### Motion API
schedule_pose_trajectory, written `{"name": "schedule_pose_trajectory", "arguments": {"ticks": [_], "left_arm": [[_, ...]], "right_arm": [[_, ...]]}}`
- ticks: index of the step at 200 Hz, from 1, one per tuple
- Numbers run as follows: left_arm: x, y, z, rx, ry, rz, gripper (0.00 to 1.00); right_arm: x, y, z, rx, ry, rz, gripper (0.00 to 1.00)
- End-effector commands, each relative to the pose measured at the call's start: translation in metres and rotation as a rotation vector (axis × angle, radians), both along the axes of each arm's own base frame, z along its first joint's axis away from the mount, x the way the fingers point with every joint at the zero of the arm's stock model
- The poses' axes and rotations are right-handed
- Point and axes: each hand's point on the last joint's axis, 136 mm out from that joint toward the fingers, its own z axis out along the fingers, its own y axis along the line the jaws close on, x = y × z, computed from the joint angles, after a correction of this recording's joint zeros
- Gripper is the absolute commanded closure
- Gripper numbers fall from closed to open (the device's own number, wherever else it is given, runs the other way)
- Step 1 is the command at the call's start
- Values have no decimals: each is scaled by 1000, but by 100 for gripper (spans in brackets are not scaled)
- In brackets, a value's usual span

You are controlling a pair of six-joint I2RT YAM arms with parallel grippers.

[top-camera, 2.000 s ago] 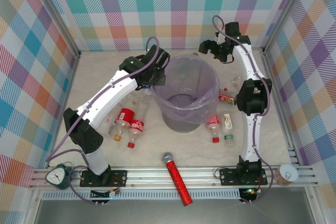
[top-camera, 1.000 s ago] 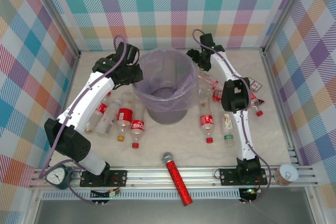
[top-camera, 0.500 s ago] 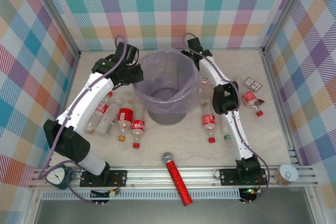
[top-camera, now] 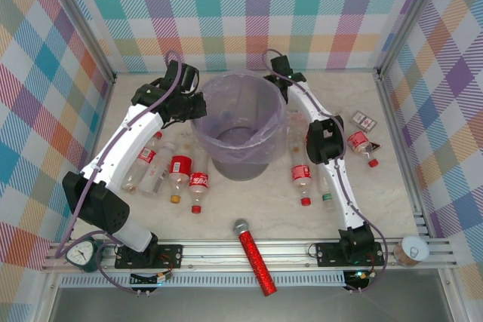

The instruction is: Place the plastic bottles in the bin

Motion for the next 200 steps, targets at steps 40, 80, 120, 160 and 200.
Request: {"name": "schedule_pose_trajectory", "arguments": {"ticks": [40, 80, 120, 160, 200], "left_arm": [[12, -4, 11, -36, -57, -4, 100], [15, -12, 16, -36, -54, -60, 100], [14, -19, 16, -36, -48, -110, 100], [13, -27, 17, -50, -41, -163, 100], [14, -34, 12, -53, -36, -194, 100]], "right_arm": [[7, -47, 55, -30, -80, 40, 43], [4, -55, 125, 1, -180, 99, 44], [-30, -61, 221, -11, -295, 176, 48], [-89, -56, 304, 4, -385, 276, 51], [-164, -23, 350, -24, -432, 419, 53]]}}
